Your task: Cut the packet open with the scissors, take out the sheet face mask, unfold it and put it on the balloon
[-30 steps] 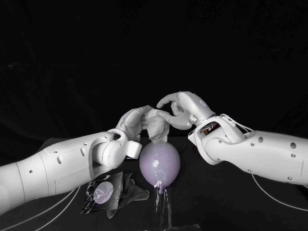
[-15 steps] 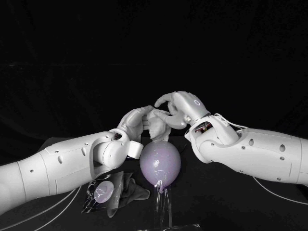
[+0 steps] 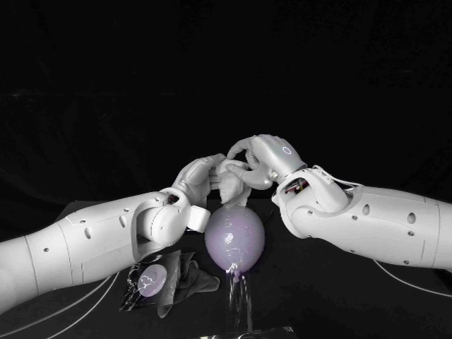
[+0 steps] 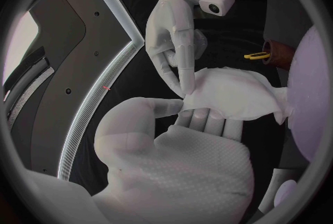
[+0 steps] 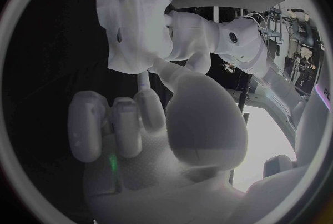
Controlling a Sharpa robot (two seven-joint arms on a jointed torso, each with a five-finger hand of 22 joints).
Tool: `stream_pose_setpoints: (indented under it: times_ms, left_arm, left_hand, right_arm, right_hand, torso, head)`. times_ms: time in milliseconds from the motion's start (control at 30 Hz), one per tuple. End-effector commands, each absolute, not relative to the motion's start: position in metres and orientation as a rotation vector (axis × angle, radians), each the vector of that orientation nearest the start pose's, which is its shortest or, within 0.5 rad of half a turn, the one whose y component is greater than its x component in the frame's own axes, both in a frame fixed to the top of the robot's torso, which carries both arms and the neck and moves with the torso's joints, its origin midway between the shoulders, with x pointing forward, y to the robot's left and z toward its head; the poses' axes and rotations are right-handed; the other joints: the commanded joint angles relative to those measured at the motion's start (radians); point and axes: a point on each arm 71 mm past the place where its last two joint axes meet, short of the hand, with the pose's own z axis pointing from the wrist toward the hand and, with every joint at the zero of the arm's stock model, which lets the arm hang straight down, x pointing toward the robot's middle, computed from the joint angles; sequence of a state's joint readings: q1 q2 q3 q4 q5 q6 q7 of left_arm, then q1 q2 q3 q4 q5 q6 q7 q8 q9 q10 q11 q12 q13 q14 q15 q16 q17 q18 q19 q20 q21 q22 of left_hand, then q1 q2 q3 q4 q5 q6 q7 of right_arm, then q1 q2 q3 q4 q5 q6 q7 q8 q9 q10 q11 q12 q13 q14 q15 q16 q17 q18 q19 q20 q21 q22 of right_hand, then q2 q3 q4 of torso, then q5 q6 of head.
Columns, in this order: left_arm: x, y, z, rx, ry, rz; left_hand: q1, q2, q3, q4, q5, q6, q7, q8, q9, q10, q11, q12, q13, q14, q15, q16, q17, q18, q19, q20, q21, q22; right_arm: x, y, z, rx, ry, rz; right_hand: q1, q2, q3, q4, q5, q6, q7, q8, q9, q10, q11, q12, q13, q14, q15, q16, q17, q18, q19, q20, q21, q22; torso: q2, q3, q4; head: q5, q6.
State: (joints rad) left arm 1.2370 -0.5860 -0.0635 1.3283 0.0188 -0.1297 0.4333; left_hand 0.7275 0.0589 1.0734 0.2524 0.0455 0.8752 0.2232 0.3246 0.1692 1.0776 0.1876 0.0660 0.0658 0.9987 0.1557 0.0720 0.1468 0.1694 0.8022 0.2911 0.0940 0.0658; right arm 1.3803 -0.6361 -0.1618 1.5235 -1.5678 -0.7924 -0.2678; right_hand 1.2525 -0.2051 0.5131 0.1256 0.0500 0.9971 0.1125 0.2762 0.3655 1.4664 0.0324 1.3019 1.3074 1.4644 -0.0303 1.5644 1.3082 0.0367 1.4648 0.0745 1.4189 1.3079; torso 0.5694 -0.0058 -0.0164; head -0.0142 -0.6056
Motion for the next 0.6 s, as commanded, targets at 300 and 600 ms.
stream_pose_setpoints:
  times_ms: [300,600]
  left_arm:
    - [0.517,0.1198,-0.1712,-0.992,1.485,-1.837]
    - [0.5171,0.1199,-0.1714,-0.993,1.488,-1.834]
  left_hand:
    - [-0.01,0.001,0.008,-0.007,0.003,0.0,0.019,-0.003,0.002,-0.007,0.0,-0.001,-0.001,-0.006,0.002,-0.004,-0.002,0.008,-0.005,-0.001,-0.007,-0.001]
    - [-0.011,0.001,0.009,-0.008,0.003,0.0,0.019,-0.003,0.002,-0.007,0.0,-0.001,-0.001,-0.006,0.002,-0.004,-0.002,0.008,-0.004,-0.001,-0.006,-0.001]
  right_arm:
    - [0.4886,-0.1103,-0.1081,-0.148,1.155,0.703]
    - [0.4865,-0.1093,-0.1065,-0.155,1.129,0.724]
  right_hand:
    - [0.048,0.062,0.025,-0.014,-0.002,0.052,-0.024,0.019,0.012,0.038,-0.022,0.018,0.143,0.106,-0.017,0.006,0.263,-0.005,0.037,-0.007,0.022,0.222]
    - [0.08,0.104,0.058,-0.034,-0.001,0.063,-0.032,0.032,0.024,0.047,-0.031,0.042,0.155,0.106,-0.025,0.006,0.263,-0.011,0.049,-0.017,0.045,0.229]
  torso:
    - [0.0,-0.0006,0.0002]
    - [0.0,-0.0005,0.0002]
  head:
    - [-0.001,-0.002]
    - [-0.001,-0.003]
